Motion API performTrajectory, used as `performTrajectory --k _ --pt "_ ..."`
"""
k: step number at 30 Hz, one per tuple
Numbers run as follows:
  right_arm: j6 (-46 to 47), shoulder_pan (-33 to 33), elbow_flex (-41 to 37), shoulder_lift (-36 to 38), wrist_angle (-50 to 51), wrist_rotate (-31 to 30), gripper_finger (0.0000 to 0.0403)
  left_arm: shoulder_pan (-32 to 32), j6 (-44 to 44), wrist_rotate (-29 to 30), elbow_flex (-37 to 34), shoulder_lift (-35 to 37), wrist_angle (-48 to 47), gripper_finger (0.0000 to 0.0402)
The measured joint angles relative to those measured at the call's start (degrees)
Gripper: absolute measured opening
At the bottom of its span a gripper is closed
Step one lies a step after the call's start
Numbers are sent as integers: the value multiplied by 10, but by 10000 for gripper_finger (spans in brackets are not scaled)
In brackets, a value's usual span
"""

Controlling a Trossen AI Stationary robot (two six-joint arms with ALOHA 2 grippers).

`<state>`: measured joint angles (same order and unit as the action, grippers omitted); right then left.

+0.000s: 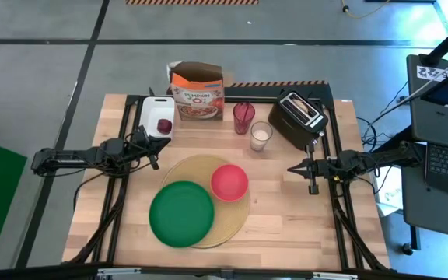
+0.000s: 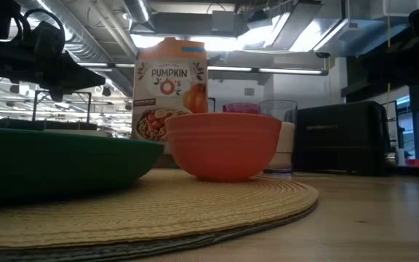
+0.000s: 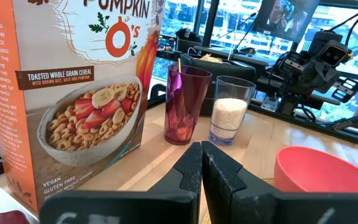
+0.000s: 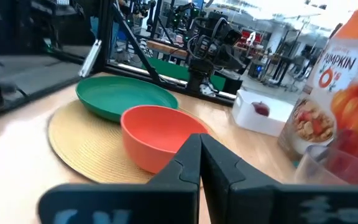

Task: Arrange a breakfast setting
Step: Pour the cereal from the box into the orange bowl

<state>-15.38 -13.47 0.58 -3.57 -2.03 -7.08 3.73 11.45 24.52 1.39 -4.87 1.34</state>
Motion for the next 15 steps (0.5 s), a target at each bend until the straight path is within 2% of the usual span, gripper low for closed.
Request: performTrajectory --k 7,15 --pt "-183 0 0 0 -3 -9 5 0 0 0 0 0 0 5" --pt "-222 0 -1 0 -32 -15 5 0 0 0 0 0 30 5"
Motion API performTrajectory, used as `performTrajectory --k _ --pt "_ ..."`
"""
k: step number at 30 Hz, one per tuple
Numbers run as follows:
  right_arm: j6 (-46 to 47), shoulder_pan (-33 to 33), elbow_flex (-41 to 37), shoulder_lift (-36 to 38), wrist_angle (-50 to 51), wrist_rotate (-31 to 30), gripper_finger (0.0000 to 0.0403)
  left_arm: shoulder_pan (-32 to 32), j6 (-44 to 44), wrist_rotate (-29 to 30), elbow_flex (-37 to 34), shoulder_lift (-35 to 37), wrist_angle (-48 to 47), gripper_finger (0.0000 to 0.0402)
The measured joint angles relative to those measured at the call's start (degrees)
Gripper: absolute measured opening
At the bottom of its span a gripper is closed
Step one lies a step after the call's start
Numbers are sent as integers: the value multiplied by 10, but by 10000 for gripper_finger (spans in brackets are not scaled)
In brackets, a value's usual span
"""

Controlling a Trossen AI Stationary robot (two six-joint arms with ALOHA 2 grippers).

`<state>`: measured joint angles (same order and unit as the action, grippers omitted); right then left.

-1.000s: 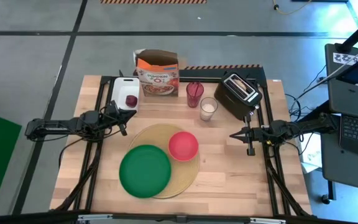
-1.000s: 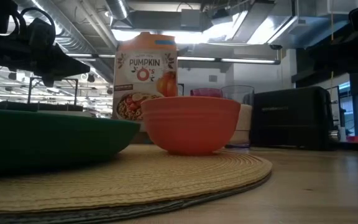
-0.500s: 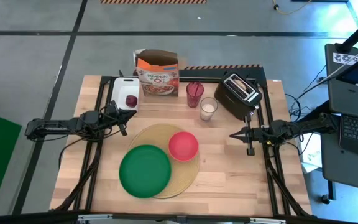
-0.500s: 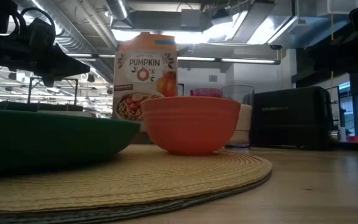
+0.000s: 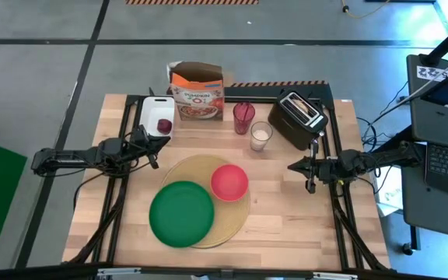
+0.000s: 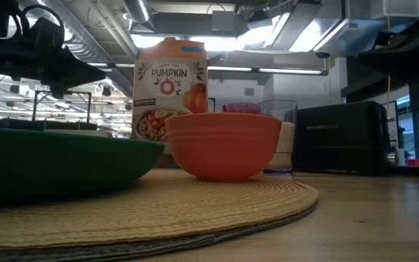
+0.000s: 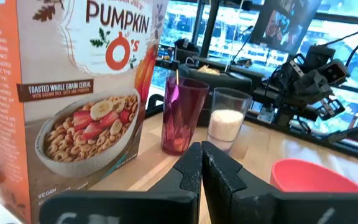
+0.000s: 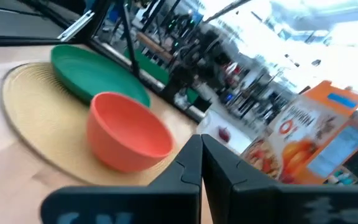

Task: Arrange a breakfast setting
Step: Pour the cereal from the box into the orange bowl

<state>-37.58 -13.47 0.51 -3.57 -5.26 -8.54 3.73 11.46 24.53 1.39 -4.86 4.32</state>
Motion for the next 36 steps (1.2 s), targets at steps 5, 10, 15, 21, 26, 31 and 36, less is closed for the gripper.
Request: performTrajectory --k 5,10,15,21,26,31,36 --pt "25 0 0 0 -61 31 5 0 3 0 0 0 28 5" --pt "27 0 0 0 -108 33 5 0 16 25 0 0 89 5" --pt "-69 0 0 0 -125 -11 5 0 -6 21 0 0 167 5" --pt "-92 0 0 0 -128 -22 5 0 -76 -62 0 0 239 5" --pt "-86 0 0 -1 -143 -7 5 0 -198 -154 0 -16 366 5" --pt "-72 0 0 -1 -164 6 5 2 -359 -162 11 -30 485 5" --pt "-62 0 0 -8 -173 3 5 28 -373 -203 89 -93 399 5"
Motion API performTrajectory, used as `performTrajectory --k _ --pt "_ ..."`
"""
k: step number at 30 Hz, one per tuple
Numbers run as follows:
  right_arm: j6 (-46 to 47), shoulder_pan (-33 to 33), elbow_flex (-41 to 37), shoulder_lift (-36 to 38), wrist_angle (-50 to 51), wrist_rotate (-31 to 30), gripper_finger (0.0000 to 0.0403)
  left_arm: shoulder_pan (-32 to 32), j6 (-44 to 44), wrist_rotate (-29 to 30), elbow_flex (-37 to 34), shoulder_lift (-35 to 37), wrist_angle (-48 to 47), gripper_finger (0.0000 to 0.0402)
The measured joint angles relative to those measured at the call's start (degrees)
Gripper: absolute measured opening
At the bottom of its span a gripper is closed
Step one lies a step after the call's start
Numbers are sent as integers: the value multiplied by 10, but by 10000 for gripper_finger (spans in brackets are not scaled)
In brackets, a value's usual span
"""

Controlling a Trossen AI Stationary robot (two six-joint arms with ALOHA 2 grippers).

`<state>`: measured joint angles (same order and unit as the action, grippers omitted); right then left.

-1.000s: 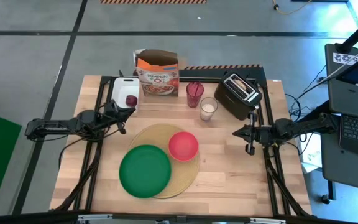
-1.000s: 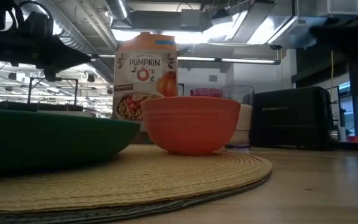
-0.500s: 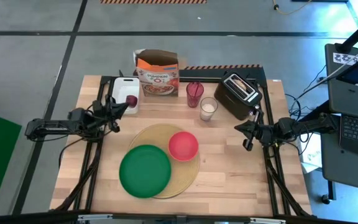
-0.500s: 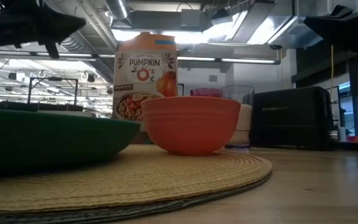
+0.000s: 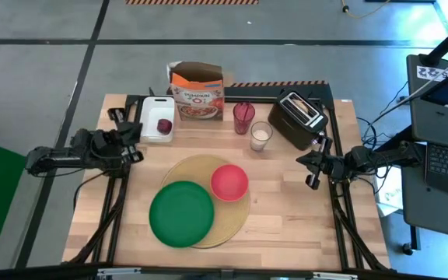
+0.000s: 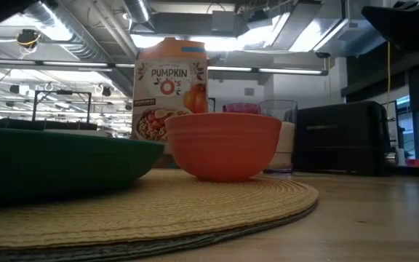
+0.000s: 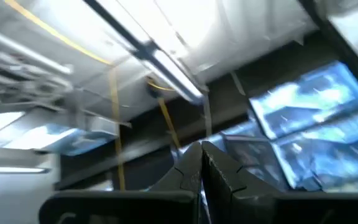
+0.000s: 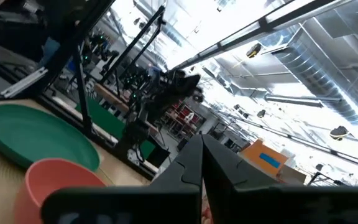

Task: Arrange a breakfast setting
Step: Pour the cereal from the box into the orange bowl

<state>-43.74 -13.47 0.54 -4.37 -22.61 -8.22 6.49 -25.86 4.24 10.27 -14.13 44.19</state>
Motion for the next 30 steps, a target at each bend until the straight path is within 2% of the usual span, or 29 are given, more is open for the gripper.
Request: performTrajectory --k 2,7,9,12,16,21,26,30 --pt "-7 0 0 -10 -4 -17 5 13 -31 -10 38 -45 -56 5" --pt "-54 0 0 -48 -48 -83 5 74 -134 117 122 -126 -97 5" --pt "-87 0 0 -77 -91 -102 5 108 -134 122 148 -136 -132 5" --pt "-125 0 0 -117 -165 -102 5 166 -106 86 168 -137 -198 5" --pt "-163 0 0 -155 -221 -98 5 259 -6 41 176 -141 -269 5" --pt "-160 0 0 -191 -273 -87 5 381 77 -29 176 -186 -355 5" --pt "-109 0 18 -220 -298 -82 5 489 110 -179 176 -237 -372 5" --pt "-79 -1 60 -255 -276 -65 5 548 124 -255 176 -295 -383 5"
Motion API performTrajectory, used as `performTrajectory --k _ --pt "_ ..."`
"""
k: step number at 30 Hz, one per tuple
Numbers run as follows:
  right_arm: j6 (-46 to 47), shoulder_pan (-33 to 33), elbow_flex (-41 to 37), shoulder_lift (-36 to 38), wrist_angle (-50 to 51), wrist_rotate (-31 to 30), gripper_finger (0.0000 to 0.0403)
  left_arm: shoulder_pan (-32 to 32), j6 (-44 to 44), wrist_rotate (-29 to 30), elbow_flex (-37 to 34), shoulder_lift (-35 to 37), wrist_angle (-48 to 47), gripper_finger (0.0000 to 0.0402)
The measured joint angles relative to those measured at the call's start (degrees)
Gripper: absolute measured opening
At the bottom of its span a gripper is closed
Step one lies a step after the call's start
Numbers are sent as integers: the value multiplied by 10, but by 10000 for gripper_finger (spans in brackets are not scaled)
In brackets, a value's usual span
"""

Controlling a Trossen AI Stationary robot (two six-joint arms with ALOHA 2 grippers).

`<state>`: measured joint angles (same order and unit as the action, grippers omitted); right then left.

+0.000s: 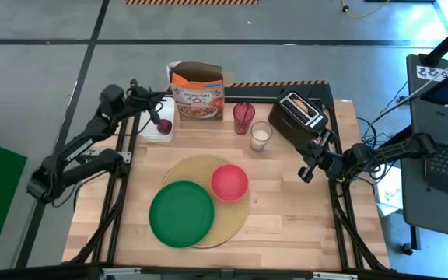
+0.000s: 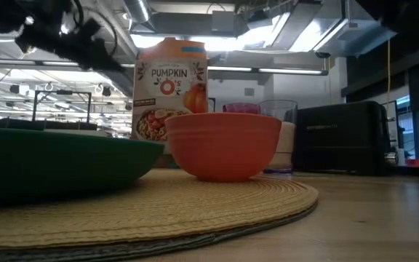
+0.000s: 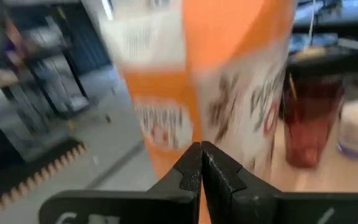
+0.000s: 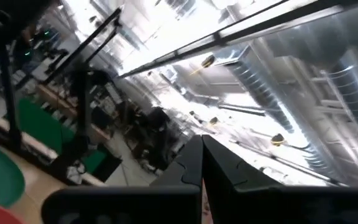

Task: Arrange a breakfast setting
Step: Pour the cereal from the box into the orange bowl

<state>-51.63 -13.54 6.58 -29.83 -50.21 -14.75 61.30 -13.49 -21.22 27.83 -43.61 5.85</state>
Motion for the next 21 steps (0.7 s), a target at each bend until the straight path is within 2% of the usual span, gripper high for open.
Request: performTrajectory --k 5,11,15,18,21 --pt "-50 0 89 -110 103 -16 5 43 -4 -13 0 -71 -12 5" --pt "-114 1 183 -214 115 -112 5 56 -4 23 0 -97 -41 5" --pt "-117 1 205 -246 115 -167 5 47 12 44 0 -96 -50 5" --pt "-118 1 205 -255 133 -179 5 46 45 53 0 -95 -42 5" --pt "-118 1 205 -255 138 -191 5 46 104 35 0 -95 -41 5"
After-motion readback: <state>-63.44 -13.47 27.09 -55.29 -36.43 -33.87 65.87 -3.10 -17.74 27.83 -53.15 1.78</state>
